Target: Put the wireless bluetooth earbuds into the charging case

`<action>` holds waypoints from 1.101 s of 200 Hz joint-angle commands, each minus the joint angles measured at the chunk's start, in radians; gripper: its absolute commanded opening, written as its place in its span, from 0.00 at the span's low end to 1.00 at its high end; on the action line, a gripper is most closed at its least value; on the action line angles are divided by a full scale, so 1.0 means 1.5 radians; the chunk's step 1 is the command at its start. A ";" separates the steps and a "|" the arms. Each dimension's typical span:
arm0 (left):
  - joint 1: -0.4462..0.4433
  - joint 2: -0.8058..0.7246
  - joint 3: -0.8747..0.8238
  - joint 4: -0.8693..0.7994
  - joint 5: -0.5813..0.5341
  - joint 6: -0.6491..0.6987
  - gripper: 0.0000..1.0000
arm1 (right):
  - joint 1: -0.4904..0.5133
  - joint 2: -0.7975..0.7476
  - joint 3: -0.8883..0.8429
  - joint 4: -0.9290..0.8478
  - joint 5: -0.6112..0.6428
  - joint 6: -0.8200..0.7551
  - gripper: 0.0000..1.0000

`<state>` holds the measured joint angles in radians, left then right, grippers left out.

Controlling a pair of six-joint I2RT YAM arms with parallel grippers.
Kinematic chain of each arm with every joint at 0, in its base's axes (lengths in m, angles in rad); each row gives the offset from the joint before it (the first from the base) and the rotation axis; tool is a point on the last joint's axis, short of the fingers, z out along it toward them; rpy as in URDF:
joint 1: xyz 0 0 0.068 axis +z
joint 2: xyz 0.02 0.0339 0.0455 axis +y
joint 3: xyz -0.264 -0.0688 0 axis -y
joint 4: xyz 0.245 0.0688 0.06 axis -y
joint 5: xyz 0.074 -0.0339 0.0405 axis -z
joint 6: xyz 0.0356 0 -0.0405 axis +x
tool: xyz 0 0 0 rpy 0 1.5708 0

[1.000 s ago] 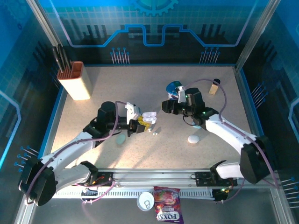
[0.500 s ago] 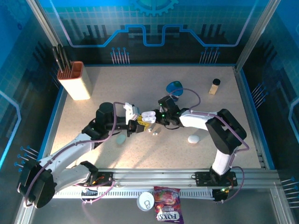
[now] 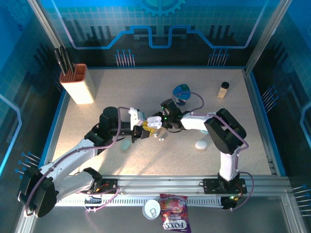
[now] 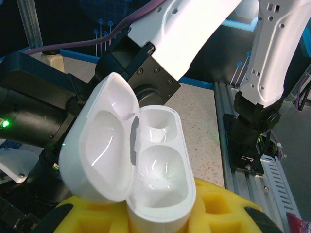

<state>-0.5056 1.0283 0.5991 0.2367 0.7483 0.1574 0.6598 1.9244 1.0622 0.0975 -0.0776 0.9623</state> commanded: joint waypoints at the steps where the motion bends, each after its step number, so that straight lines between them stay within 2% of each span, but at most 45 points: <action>1: 0.001 -0.012 -0.003 -0.009 0.011 0.020 0.00 | -0.004 0.019 0.017 0.014 0.025 0.014 0.40; 82: -0.001 -0.008 -0.002 -0.028 0.013 0.032 0.00 | -0.016 0.043 0.031 0.033 0.040 0.025 0.33; 140: -0.003 -0.009 0.000 -0.037 0.013 0.039 0.00 | -0.020 0.073 0.053 0.022 0.030 0.019 0.32; 160: -0.003 -0.009 0.000 -0.039 0.012 0.040 0.00 | -0.020 0.078 0.055 0.015 0.027 0.013 0.25; 220: -0.003 -0.004 0.001 -0.042 0.008 0.044 0.00 | -0.020 0.063 0.058 -0.008 0.023 -0.051 0.19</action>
<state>-0.5060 1.0283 0.5991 0.1841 0.7486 0.1940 0.6399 2.0018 1.1301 0.1173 -0.0601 0.9527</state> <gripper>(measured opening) 0.206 0.196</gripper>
